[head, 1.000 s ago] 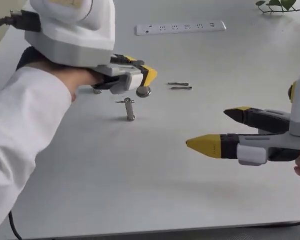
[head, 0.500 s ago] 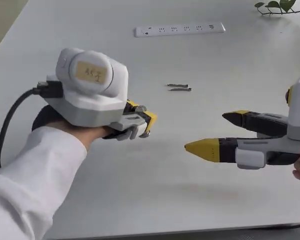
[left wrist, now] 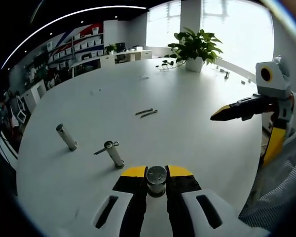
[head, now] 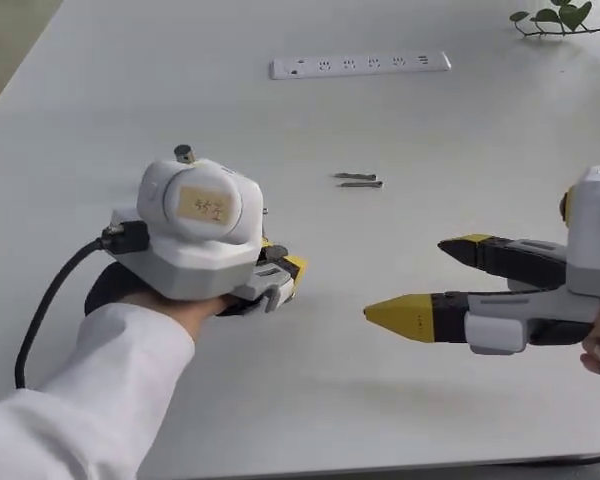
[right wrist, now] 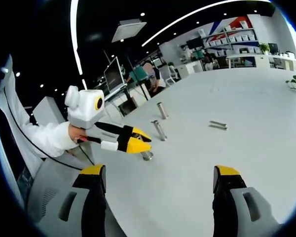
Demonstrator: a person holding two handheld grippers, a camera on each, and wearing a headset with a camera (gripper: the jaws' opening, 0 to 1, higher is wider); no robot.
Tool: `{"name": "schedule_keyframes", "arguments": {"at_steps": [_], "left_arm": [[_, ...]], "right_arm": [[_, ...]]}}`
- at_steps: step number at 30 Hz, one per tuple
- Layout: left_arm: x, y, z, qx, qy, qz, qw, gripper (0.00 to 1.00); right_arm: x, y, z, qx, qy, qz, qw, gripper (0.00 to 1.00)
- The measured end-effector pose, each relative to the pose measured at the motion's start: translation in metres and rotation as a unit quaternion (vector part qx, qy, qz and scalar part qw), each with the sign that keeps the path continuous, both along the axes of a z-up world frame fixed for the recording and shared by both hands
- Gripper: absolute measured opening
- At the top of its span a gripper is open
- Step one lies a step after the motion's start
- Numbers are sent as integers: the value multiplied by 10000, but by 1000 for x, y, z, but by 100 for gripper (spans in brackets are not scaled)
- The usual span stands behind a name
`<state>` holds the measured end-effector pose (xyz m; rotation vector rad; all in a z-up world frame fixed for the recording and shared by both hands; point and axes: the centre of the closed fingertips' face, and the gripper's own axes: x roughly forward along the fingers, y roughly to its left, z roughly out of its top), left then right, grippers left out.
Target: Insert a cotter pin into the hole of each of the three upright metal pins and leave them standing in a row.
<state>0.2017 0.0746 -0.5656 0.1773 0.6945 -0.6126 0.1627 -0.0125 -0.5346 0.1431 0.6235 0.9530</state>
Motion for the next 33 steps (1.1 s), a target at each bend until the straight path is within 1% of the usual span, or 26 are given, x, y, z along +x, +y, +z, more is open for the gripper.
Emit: {"name": "schedule_keyframes", "arguments": {"at_steps": [3,5,7,10,12,15,19,23,25,30,32,33], "left_arm": [[0,2,-2,13,-28,71,10000,12],[0,2,-2,-115,-2,184,9998,12],[-1,2,-3,-156,-11,218,9996,12],[-2,2,-5,-108,-33,228,9997,12],[-3,2,-7,-135,-1,272,9995,12],[-4,2,-9,-120,-14,299,9995,12],[-3,1,-8,-114,-41,275,9995,12],[-1,1,-9,-86,-114,267,9995,12],[0,1,-9,-109,-191,270,9994,12],[0,1,-9,-103,-236,279,9993,12],[0,1,-9,-54,-321,261,9991,12],[-1,0,-10,-24,-346,167,9993,12]], "right_arm": [[-1,1,0,6,12,14,10000,88],[0,1,0,8,8,13,10000,88],[-1,1,0,14,16,18,10000,88],[-3,3,-1,14,29,54,10000,88],[-4,3,-1,8,29,71,10000,88],[-4,4,-1,15,31,77,10000,88],[-4,4,-1,12,39,81,10000,88],[-4,4,-2,7,45,81,10000,88],[-4,4,-2,17,53,82,10000,88],[-4,5,-3,7,60,107,9999,88],[-5,6,-3,-1,64,118,9999,88],[-5,6,-3,-4,68,122,9999,88]]}}
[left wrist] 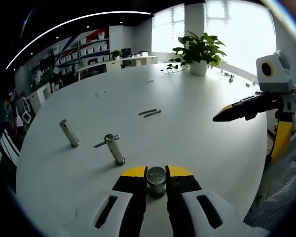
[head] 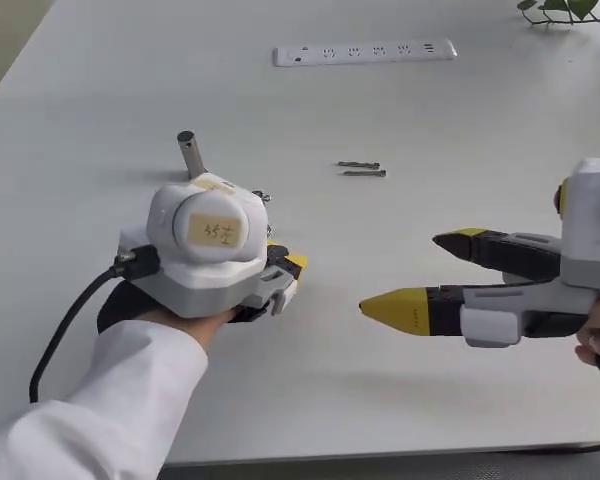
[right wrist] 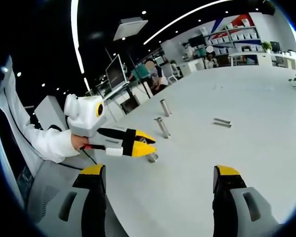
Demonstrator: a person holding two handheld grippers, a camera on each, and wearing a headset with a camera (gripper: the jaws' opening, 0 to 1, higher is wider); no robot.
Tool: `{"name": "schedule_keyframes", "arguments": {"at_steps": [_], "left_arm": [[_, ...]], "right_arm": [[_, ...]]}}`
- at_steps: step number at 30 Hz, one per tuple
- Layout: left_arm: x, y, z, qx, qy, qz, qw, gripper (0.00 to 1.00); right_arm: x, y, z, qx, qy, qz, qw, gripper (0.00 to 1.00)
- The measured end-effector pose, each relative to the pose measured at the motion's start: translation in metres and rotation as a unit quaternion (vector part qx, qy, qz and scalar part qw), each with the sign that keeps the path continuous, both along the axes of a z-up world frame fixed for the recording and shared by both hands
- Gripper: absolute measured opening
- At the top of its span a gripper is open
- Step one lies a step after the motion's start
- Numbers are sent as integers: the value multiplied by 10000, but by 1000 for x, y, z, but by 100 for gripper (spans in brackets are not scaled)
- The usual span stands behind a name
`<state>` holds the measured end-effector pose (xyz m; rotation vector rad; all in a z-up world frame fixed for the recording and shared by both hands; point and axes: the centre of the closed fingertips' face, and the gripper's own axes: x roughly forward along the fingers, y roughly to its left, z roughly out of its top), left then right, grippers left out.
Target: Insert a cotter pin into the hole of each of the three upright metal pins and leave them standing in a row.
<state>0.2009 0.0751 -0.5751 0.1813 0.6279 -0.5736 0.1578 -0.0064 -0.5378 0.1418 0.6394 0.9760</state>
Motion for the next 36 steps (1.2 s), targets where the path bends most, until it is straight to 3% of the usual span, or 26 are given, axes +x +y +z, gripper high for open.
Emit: {"name": "schedule_keyframes", "arguments": {"at_steps": [2,6,9,12,14,16,17,20,23,27,30,33,34,36], "left_arm": [[-1,0,0,-54,31,63,10000,13],[0,0,1,93,-84,-52,9999,13],[1,-3,6,290,-511,-386,9975,14],[0,-3,9,165,-454,-366,9982,15],[-2,-5,13,-10,-315,-403,9987,18],[-3,-8,19,105,-536,-823,9951,23],[-4,-8,20,143,-572,-908,9941,28],[-12,-10,25,-109,-393,-1089,9932,42],[-18,-6,28,-221,-342,-1245,9914,52],[-30,0,28,-291,-236,-1543,9873,57],[-36,3,30,-491,-105,-1618,9855,63],[-44,2,33,-900,139,-1690,9814,76],[-46,0,38,-1245,248,-1622,9786,80],[-49,-2,46,-1700,351,-1560,9724,83]], "right_arm": [[0,0,0,-3,3,6,10000,88],[-1,1,0,-11,5,21,10000,88],[-2,1,0,-18,1,41,10000,88],[-2,1,-1,-32,9,52,10000,88],[-2,1,-1,-28,18,43,10000,88],[-2,2,-1,-36,13,51,10000,88],[-2,2,-1,-42,0,55,10000,88],[-2,2,0,-24,0,53,10000,88],[-2,2,0,-28,0,55,10000,88],[-2,2,1,-14,-10,55,10000,89],[-2,2,1,-18,-11,65,10000,89],[-3,2,1,-22,-3,78,10000,89],[-3,2,1,-32,9,82,10000,89],[-3,2,1,-39,18,97,9999,89]]}}
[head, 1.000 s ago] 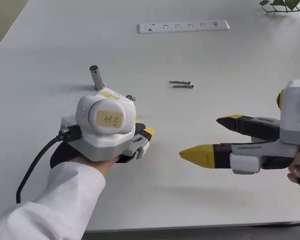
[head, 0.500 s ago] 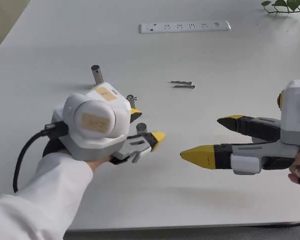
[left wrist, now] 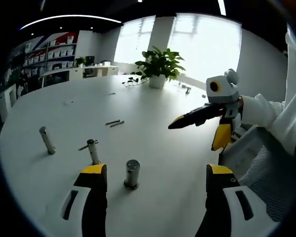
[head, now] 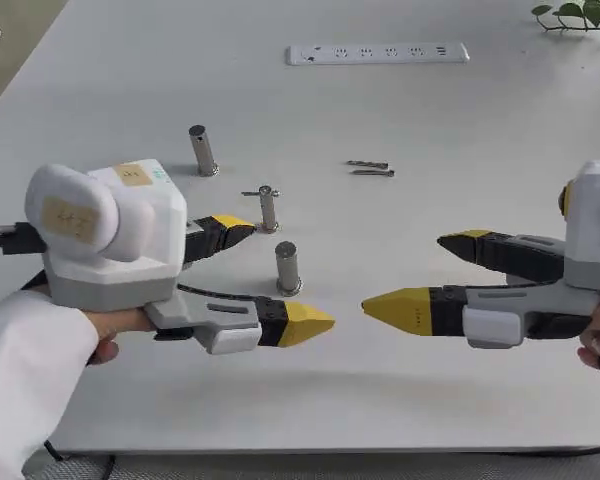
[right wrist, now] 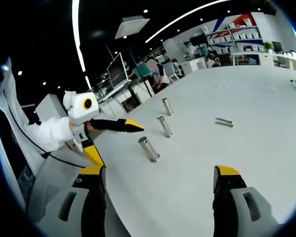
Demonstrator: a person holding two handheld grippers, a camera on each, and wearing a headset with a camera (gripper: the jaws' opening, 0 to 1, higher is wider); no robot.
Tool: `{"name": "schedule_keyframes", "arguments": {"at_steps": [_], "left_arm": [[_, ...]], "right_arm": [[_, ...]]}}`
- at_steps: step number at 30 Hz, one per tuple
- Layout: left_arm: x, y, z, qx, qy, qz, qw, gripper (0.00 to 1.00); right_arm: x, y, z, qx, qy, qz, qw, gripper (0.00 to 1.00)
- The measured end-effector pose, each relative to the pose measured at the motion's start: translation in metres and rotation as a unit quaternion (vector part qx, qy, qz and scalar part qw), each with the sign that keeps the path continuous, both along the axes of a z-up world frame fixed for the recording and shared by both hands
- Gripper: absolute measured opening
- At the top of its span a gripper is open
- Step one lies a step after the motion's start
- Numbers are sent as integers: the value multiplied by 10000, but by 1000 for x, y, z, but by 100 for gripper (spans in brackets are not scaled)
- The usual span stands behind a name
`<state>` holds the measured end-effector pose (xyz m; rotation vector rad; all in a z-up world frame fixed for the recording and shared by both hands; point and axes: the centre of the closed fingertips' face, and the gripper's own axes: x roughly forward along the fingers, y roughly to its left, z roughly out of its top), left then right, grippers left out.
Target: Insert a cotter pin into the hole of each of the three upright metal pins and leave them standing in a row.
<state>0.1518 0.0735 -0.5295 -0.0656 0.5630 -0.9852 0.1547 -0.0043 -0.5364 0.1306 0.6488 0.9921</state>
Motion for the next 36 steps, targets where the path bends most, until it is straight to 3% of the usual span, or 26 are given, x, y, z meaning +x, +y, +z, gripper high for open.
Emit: {"name": "schedule_keyframes", "arguments": {"at_steps": [1,2,5,7,8,10,13,24,33,36], "left_arm": [[0,2,3,-156,77,80,9998,84],[1,4,4,-175,49,116,9998,84],[-3,9,2,-88,45,76,9999,91],[-7,12,-5,94,85,8,9999,99],[-11,16,-12,266,150,-48,9995,99],[-14,17,-18,333,196,-98,9992,99],[-16,16,-19,280,257,-77,9992,99],[-22,19,-15,252,243,-48,9994,99],[-20,25,-12,196,191,124,9995,99],[-19,28,-12,148,249,210,9994,99]], "right_arm": [[0,0,0,-9,19,6,10000,88],[0,-1,0,-16,15,8,10000,88],[0,-2,1,-31,8,6,10000,88],[0,-3,1,-41,3,3,10000,88],[0,-3,2,-48,5,8,10000,88],[-1,-3,2,-60,7,20,10000,88],[0,-3,4,-83,2,38,10000,88],[5,-11,12,-156,-43,41,9999,88],[20,-13,23,-476,-169,276,9983,87],[25,-13,27,-593,-176,399,9973,85]]}}
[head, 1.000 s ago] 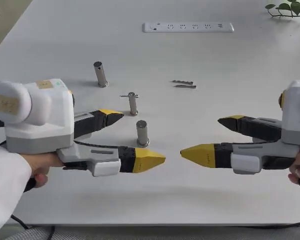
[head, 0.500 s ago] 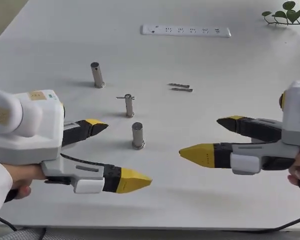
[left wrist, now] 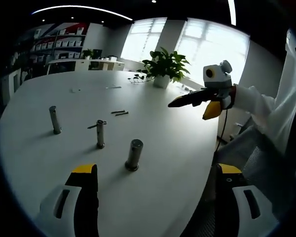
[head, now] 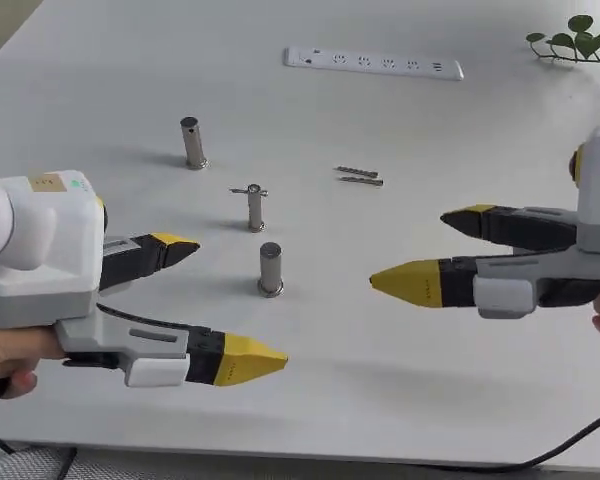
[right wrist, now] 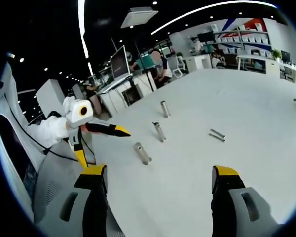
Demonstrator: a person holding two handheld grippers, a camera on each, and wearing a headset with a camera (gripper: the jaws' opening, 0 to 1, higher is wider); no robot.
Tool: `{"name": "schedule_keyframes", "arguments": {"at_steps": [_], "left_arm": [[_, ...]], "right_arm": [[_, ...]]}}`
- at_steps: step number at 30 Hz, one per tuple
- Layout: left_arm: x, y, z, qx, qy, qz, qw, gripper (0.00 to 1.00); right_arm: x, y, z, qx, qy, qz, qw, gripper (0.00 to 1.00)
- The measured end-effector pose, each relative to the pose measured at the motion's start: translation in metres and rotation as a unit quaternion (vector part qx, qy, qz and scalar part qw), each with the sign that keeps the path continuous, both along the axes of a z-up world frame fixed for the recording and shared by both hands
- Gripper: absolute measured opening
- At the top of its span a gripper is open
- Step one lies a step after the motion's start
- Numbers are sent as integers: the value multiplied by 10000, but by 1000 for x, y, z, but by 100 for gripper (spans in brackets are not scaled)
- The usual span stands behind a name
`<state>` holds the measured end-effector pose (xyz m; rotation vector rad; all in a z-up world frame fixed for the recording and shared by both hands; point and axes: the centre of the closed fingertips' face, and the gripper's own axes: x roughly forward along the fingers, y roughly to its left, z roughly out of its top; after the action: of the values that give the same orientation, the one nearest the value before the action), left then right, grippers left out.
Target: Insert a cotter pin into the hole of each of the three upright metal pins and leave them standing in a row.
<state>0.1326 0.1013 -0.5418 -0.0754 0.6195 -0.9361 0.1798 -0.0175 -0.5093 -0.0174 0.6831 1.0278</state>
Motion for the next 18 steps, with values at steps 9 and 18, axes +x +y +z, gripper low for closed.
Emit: {"name": "schedule_keyframes", "arguments": {"at_steps": [9,18], "left_arm": [[1,8,1,52,-4,118,9999,99],[-5,5,-3,-18,158,94,9998,99]], "right_arm": [[29,-12,6,-897,-69,694,9935,77],[48,-1,-3,-1583,-155,1287,9788,70]]}}
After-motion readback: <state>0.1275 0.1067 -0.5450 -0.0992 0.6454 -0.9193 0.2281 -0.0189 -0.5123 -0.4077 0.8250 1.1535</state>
